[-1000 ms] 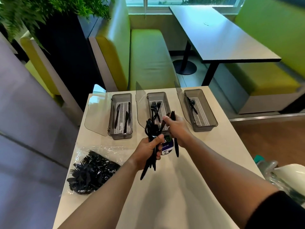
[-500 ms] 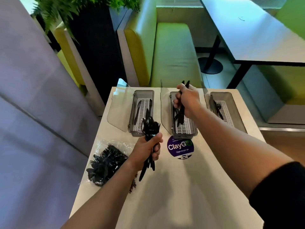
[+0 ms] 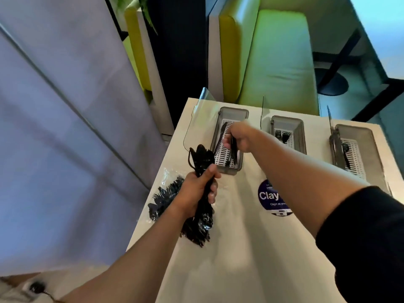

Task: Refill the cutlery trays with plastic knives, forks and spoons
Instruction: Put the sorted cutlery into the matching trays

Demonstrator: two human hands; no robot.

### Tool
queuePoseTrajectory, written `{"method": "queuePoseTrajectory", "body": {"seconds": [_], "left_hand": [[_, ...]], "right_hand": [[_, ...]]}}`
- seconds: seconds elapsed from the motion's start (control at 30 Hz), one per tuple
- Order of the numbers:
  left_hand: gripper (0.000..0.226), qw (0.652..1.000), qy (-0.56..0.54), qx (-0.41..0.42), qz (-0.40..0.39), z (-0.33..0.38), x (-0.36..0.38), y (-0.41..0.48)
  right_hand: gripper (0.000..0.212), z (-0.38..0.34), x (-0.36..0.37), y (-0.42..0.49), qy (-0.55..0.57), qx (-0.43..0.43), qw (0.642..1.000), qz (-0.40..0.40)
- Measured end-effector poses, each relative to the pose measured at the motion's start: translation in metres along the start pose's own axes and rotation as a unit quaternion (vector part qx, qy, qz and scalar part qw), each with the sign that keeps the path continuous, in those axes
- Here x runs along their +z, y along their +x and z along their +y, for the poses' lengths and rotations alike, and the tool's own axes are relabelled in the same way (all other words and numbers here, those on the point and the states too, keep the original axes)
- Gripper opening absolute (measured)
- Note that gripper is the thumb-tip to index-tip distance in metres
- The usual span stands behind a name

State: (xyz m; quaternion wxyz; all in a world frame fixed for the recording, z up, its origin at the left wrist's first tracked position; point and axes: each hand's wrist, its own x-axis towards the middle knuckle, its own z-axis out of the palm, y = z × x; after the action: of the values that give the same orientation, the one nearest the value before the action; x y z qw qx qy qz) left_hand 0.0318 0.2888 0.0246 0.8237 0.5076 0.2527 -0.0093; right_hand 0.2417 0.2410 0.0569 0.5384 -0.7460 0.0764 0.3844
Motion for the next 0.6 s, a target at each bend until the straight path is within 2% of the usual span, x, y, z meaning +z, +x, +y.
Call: {"method": "queuePoseTrajectory", "body": {"seconds": [0.07,0.2,0.33,0.4,0.47,0.6], "left_hand": [[0.043,1.000,-0.009,0.001,0.000,-0.002,-0.004,0.001],[0.040,1.000,-0.014,0.005,-0.011,-0.001,-0.004,0.001],[0.039,1.000,-0.007,0.004,-0.017,0.002,0.004,0.001],[0.031,1.000,0.000,0.006,-0.027,0.003,0.012,0.001],[0.029,1.000,0.004,0.006,-0.028,0.006,0.021,0.000],[0.048,1.000,0.014,0.003,-0.015,0.005,0.028,-0.004]], "right_hand": [[0.009,0.006,0.003,0.009,-0.007,-0.019,0.999,0.027],[0.009,0.010,-0.003,0.006,-0.044,-0.080,0.994,0.052],[0.017,0.009,-0.013,-0.029,-0.034,-0.106,0.988,-0.109],[0.021,0.012,-0.019,-0.045,-0.084,-0.140,0.974,-0.158],[0.020,0.016,-0.026,-0.056,-0.134,-0.187,0.959,-0.165],[0.021,0.025,-0.033,-0.071,-0.161,-0.232,0.947,-0.156]]}}
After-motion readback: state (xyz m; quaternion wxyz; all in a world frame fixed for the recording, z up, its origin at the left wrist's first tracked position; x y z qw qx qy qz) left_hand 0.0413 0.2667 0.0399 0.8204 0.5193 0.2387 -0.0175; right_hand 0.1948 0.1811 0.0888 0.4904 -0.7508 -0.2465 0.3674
